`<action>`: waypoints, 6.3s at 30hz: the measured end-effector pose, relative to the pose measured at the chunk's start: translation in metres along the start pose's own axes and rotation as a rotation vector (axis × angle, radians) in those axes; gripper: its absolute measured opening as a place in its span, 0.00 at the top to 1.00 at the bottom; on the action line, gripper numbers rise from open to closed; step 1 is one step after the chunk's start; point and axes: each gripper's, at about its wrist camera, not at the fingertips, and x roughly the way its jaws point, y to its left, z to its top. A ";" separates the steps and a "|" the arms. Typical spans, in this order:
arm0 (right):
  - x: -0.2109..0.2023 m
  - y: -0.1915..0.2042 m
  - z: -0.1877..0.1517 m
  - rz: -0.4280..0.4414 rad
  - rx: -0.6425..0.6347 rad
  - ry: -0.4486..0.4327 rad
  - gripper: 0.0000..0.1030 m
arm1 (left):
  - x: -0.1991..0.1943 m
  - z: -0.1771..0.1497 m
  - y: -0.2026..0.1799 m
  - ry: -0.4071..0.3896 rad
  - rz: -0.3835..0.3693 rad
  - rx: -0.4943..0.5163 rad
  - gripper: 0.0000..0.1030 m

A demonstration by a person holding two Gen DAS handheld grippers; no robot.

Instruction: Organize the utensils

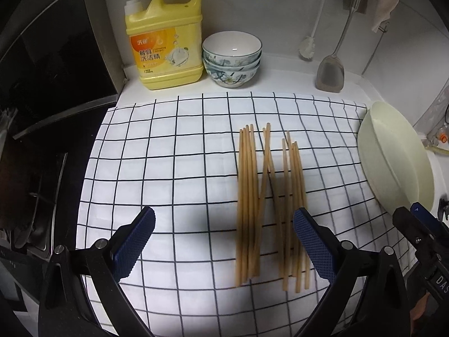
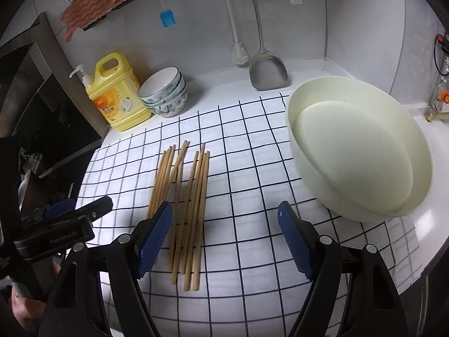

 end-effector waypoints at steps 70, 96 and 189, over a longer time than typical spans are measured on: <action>0.129 0.031 -0.030 -0.202 -0.161 0.058 0.29 | 0.121 -0.001 0.022 -0.028 0.033 0.110 0.05; 0.126 0.055 -0.045 -0.115 -0.275 0.058 0.93 | 0.102 -0.016 -0.001 -0.042 -0.060 0.182 0.86; 0.036 -0.260 0.073 -0.155 0.218 -0.018 0.69 | 0.077 0.092 -0.339 -0.063 -0.259 0.444 0.27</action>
